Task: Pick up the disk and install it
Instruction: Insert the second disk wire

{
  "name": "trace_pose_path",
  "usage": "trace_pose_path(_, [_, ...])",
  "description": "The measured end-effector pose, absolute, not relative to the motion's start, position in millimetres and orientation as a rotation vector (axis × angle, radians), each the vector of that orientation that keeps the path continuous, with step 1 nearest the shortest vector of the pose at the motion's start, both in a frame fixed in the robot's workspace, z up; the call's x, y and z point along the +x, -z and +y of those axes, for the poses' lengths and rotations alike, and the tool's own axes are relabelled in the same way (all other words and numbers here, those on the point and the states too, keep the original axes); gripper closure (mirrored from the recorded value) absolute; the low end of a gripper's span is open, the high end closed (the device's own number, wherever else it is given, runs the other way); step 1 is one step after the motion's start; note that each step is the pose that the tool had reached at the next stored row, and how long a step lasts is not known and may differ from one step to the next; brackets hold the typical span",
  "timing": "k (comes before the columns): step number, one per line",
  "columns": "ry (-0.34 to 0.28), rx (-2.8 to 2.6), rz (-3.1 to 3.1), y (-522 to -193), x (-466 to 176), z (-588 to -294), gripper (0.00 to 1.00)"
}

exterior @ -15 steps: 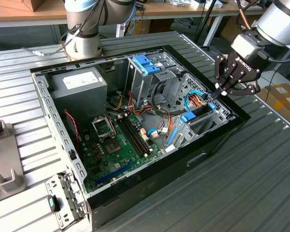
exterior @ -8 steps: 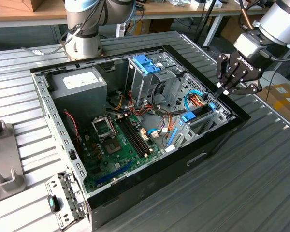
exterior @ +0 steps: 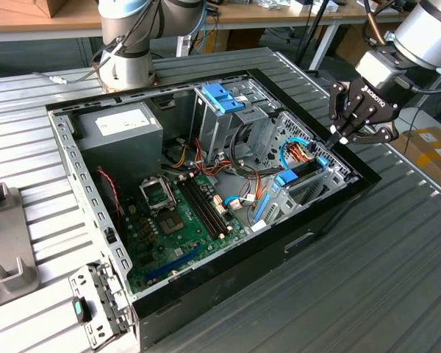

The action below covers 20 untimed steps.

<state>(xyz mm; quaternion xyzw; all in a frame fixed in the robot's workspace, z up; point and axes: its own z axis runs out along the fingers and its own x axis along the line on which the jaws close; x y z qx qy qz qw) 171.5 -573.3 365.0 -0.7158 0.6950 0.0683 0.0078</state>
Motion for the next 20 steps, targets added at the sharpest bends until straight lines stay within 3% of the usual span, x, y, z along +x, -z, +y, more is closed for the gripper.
trace_pose_path(4, [-0.213, -2.237, 2.172, -365.0, 171.6, -573.4, 0.89])
trace_pose_path(7, [-0.213, -2.237, 2.173, -365.0, 171.7, -573.4, 0.71])
trace_pose_path(8, [-0.213, -2.237, 2.172, -365.0, 171.7, -573.4, 0.58])
trace_pose_path(20, [-0.207, -2.235, 2.170, -369.8, 149.7, -568.7, 0.58])
